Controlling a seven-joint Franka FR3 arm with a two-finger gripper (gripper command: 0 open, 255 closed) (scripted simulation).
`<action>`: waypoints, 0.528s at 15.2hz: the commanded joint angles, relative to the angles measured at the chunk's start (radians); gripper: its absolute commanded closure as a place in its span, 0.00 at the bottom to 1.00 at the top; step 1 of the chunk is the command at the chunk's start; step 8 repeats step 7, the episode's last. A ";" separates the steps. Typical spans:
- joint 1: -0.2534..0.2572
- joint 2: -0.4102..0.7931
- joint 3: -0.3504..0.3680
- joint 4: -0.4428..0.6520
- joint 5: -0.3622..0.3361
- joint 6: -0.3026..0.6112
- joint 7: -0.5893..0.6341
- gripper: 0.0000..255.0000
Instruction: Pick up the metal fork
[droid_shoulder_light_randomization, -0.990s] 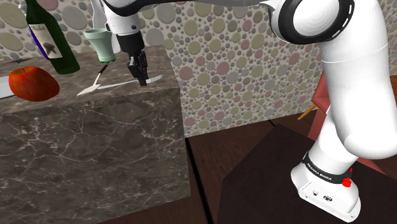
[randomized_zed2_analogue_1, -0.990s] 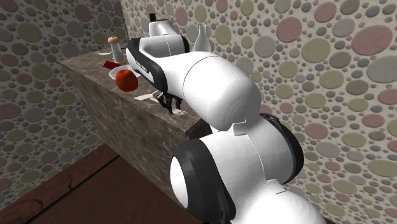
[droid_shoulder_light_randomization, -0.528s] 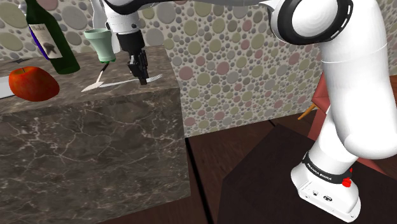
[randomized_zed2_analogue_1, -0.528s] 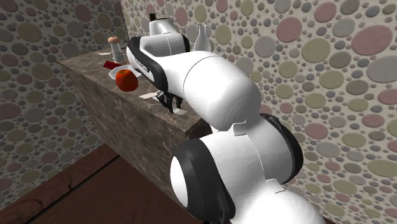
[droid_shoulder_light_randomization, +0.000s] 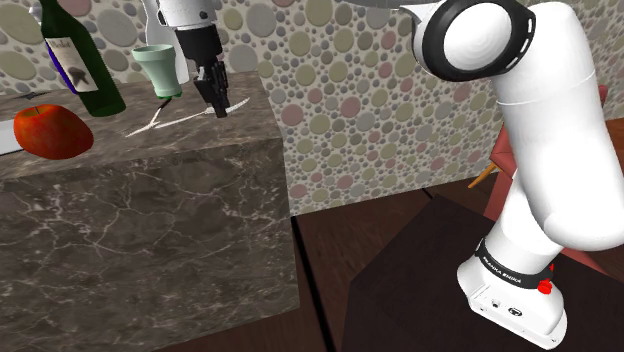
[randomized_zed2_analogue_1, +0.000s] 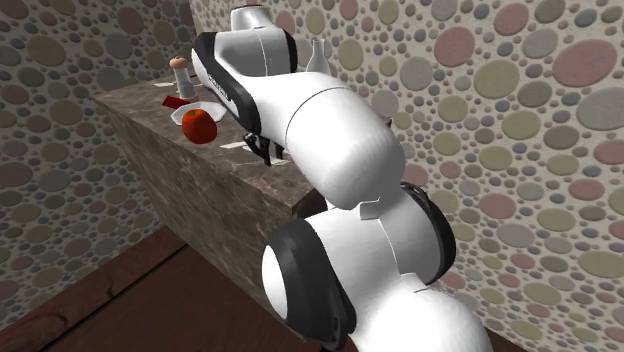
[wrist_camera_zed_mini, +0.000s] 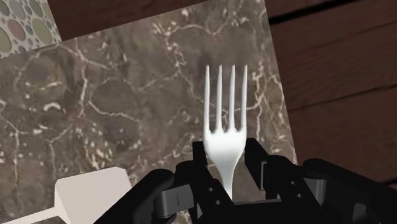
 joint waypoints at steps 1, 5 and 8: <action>0.009 0.023 -0.002 0.068 -0.005 -0.044 -0.005 1.00; 0.053 0.138 -0.016 0.329 -0.027 -0.187 -0.020 1.00; 0.058 0.151 -0.019 0.355 -0.029 -0.200 -0.022 1.00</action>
